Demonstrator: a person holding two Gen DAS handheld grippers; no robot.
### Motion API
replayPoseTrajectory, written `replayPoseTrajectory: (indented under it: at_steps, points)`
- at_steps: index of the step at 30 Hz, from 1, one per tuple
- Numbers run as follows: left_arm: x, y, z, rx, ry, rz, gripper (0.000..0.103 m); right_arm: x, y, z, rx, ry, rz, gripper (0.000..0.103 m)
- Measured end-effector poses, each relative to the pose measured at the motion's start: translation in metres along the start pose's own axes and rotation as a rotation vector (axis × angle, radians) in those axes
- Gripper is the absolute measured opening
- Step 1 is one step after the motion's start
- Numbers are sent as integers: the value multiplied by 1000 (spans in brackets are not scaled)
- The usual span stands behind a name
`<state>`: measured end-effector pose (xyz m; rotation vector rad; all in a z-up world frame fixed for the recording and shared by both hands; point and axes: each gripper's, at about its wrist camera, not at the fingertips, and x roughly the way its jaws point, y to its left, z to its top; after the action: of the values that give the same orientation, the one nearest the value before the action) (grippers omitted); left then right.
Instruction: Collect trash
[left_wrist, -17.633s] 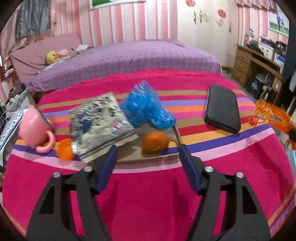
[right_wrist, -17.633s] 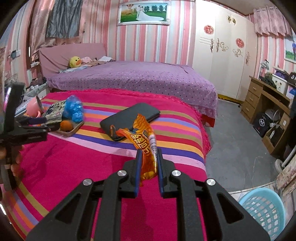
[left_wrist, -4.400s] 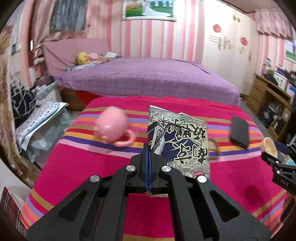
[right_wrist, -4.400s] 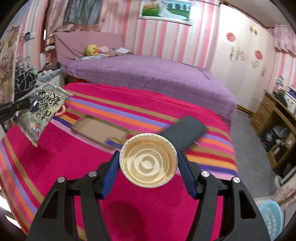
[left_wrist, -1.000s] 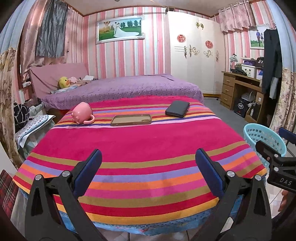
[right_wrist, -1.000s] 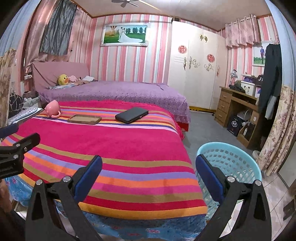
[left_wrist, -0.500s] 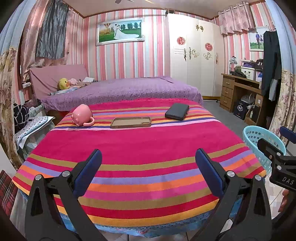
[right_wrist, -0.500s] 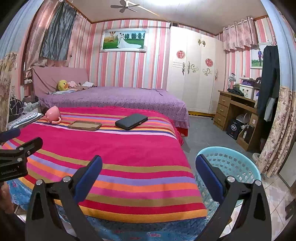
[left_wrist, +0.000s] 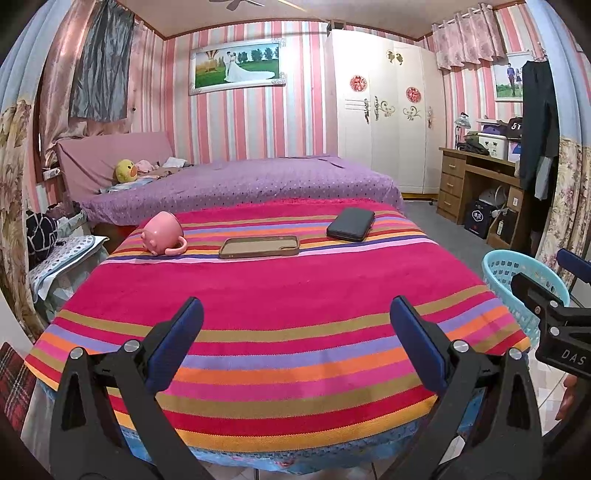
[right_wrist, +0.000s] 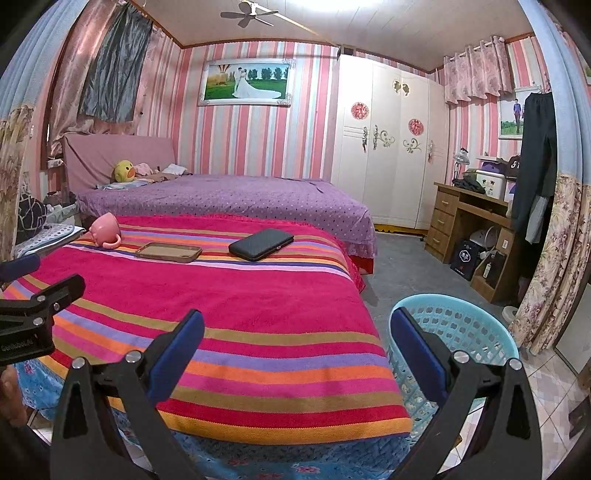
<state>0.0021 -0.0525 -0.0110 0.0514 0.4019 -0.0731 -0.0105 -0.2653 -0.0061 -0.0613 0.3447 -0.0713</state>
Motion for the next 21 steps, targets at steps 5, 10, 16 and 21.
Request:
replayPoseTrajectory:
  at_steps: [5,10,16,21]
  points:
    - [0,-1,1,-2,7,-5,98,-2,0,0,0,-4,-1,99]
    - [0,-1,0,3,1,-1,98,-3,2,2,-1,-7,-2,99]
    - [-2,-2,0,3,-3,0,98,-2,2,2,-2,-8,-1,99]
    - [-2,-2,0,5,-9,2,98,-2,4,3,-3,-8,-1,99]
